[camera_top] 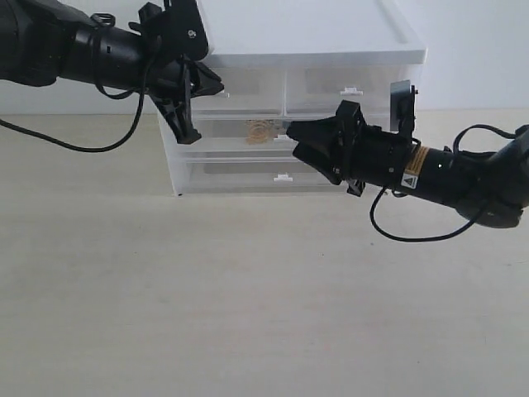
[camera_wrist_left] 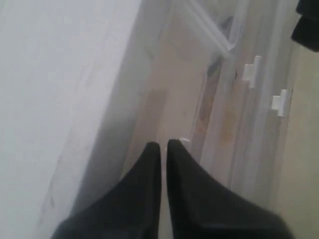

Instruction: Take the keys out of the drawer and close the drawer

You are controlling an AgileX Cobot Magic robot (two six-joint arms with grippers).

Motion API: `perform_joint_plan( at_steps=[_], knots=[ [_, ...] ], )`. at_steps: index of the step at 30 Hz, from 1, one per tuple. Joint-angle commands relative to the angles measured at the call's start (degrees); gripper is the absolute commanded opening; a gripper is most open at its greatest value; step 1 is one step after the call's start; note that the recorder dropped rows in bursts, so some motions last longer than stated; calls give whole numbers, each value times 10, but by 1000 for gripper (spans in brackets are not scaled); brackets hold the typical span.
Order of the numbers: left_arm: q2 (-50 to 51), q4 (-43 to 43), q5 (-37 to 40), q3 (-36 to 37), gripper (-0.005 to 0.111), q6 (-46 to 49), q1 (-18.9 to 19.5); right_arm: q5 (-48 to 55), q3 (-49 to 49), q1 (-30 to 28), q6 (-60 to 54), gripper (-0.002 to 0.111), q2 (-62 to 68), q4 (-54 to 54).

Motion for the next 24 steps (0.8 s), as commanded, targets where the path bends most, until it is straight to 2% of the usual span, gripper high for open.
perform_joint_plan(
  at_steps=[1,16,24],
  knots=[
    [17,-4,-51,-18,4,2,1,-7,-21,5,26,42,0,8],
    [19,-4,-49,-28,4,2,1,-7,-24,13,31,42,57,52],
    [19,-4,-49,-28,4,2,1,-7,-64,19,56,42,59,53]
  ],
)
